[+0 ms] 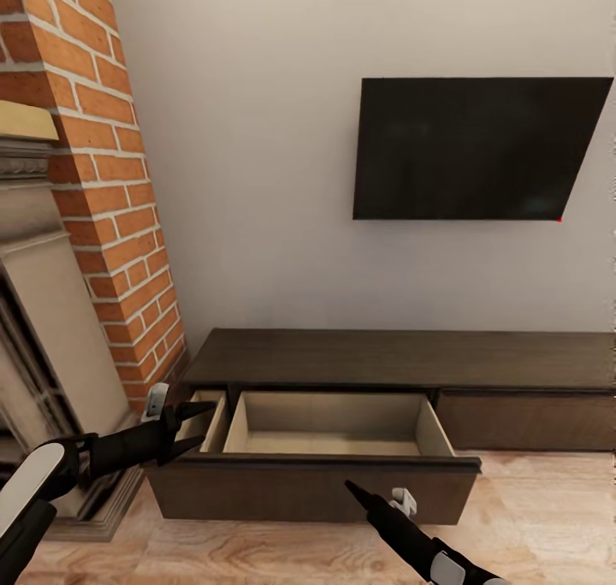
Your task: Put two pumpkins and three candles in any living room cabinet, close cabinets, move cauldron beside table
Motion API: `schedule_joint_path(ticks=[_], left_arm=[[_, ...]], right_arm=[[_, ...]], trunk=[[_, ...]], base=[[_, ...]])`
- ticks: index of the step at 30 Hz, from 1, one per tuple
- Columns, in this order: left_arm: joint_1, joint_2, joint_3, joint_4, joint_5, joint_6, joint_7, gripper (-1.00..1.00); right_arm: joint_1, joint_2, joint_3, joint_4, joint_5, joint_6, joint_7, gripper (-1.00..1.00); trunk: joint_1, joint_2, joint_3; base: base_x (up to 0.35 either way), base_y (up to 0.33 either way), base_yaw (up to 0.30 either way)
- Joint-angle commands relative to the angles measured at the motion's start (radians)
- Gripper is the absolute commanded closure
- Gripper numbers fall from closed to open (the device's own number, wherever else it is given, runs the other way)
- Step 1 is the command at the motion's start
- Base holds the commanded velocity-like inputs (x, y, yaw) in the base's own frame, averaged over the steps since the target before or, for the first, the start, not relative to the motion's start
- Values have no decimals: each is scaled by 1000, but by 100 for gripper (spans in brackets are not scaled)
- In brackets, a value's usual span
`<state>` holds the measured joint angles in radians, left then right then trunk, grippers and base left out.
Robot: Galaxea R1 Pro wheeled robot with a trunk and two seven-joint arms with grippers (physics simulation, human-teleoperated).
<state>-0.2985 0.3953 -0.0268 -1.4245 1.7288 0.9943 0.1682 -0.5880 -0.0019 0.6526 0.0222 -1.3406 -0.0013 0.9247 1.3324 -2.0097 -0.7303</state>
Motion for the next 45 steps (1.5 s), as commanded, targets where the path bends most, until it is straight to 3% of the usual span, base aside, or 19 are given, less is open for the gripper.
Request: schedule_joint_path(ticks=[1, 18, 45], left_arm=[[-1, 1, -1, -1, 10, 1, 10, -100], [-1, 1, -1, -1, 10, 1, 10, -100], [-1, 1, -1, -1, 11, 1, 10, -100]], right_arm=[[-1, 0, 9, 2, -8, 0, 5, -100], [-1, 0, 9, 2, -8, -32, 3, -100], [-1, 1, 9, 2, -8, -36, -14, -100]], trunk=[[-5, 7, 2], [-70, 126, 55], [-173, 315, 142]], base=[[-282, 0, 0], [-62, 1, 0], [-305, 77, 17]])
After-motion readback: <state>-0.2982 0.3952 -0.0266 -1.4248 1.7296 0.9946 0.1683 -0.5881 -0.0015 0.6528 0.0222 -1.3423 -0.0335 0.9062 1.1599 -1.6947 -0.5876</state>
